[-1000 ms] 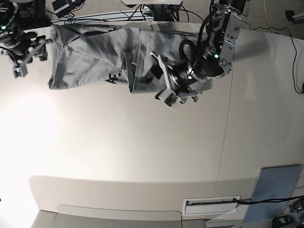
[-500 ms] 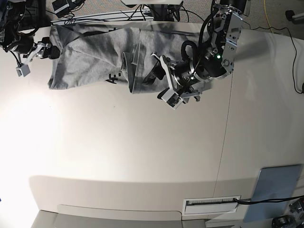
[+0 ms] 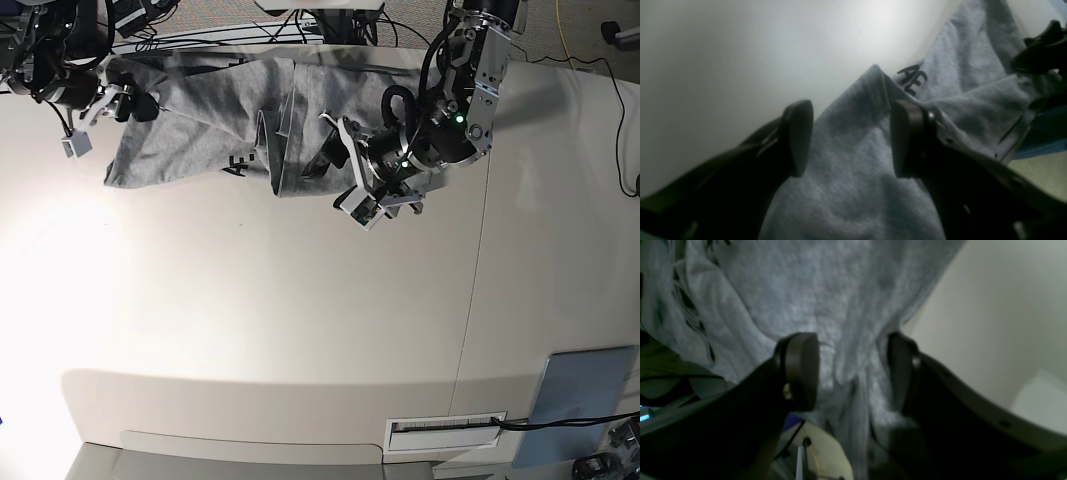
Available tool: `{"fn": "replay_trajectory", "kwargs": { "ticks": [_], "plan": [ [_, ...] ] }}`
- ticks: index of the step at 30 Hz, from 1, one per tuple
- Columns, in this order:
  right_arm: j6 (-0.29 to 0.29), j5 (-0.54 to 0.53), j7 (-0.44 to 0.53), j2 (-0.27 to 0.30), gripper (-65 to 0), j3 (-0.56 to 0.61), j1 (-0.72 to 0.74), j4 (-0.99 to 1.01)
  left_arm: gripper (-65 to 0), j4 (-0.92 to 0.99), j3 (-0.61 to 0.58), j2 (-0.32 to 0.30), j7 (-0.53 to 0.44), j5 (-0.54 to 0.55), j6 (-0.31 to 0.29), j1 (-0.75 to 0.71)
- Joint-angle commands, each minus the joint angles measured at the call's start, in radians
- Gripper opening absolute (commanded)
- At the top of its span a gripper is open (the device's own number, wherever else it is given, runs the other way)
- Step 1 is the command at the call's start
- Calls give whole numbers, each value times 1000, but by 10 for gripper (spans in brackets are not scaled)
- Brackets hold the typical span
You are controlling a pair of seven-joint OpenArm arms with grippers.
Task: Fold the T-shirt properly
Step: 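Press and tuck the folded end with the left gripper, then fold the end near the right gripper toward the left gripper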
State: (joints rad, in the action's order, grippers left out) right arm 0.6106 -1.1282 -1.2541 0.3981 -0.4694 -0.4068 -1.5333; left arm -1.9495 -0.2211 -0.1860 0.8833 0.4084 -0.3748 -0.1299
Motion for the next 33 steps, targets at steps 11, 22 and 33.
{"fn": "replay_trajectory", "kwargs": {
  "ticks": [11, 22, 33],
  "plan": [
    [0, 102, 93, 9, -481, 51, 14, -9, -277, -15, 2, 3, -18, 10, -4, 6],
    [-2, 247, 130, 51, -650, -105, 95, -10, -277, -15, 2, -1, -19, -77, -4, -66],
    [-5, 37, -109, 24, -650, -278, 116, -280, -277, -4, 2, 0, -35, -116, 23, -95]
  ]
}}
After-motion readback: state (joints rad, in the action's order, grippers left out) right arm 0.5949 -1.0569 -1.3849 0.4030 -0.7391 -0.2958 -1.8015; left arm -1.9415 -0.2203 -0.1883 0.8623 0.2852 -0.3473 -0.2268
